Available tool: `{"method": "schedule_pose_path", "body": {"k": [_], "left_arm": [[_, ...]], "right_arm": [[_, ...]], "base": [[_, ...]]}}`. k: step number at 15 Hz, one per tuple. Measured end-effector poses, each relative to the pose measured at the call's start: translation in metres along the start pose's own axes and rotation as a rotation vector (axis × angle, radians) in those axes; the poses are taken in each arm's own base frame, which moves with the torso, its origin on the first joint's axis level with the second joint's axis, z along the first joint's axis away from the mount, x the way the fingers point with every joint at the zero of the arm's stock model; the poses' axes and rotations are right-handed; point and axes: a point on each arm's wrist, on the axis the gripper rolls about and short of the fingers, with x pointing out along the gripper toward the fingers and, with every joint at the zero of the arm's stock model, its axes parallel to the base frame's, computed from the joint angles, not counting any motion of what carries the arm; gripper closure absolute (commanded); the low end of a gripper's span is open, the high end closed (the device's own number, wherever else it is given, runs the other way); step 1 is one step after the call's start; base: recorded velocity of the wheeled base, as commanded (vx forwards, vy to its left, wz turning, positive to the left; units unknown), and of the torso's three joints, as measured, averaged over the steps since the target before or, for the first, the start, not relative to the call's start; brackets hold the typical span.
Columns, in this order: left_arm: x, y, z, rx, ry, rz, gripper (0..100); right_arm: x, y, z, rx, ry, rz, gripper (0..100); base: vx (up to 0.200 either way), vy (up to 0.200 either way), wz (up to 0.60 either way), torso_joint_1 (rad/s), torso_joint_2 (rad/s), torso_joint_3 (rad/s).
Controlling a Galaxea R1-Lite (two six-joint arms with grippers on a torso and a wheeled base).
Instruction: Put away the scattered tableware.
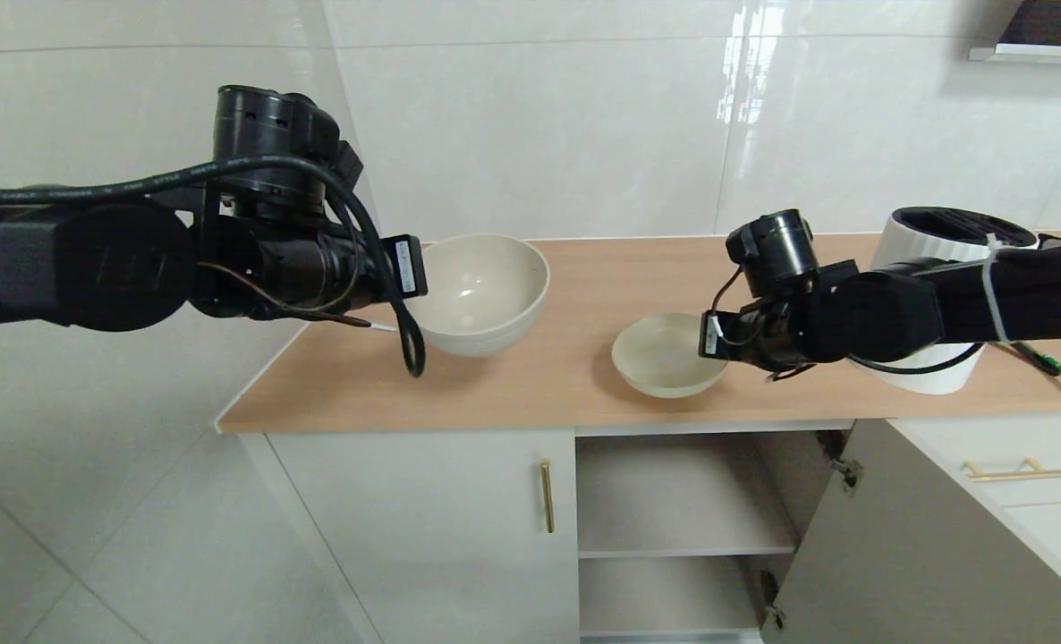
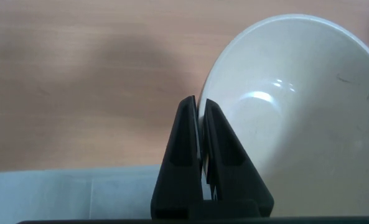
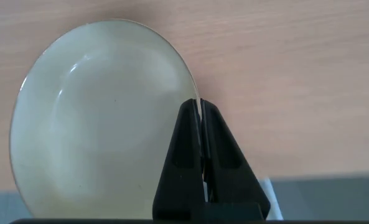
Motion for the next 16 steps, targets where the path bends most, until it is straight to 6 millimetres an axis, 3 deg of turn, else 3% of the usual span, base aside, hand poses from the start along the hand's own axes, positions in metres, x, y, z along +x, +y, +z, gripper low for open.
{"method": "schedule_pose_path", "body": {"k": [5,8,13,16], "left_arm": [[-0.023,0.003,-0.012,-0.002,0.021,-0.011,100],[-0.043,0.002,-0.026,-0.017,0.050,-0.031,100],[-0.071,0.009,-0.054,-0.051,0.108,-0.043,100],[-0.074,0.009,-0.070,-0.035,0.154,-0.048,100]], "right_arm": [[-0.065,-0.015,-0.001,-0.052,-0.036,0.016,100],[-0.098,-0.019,-0.020,-0.094,-0.028,0.031,100],[-0.130,-0.030,-0.064,-0.161,0.017,0.043,100],[-0.133,-0.034,-0.086,-0.176,0.017,0.070,100]], "base": [[0.000,0.000,0.00,0.000,0.00,0.000],[0.000,0.000,0.00,0.000,0.00,0.000],[0.000,0.000,0.00,0.000,0.00,0.000],[0.000,0.000,0.00,-0.124,0.31,0.199]]}}
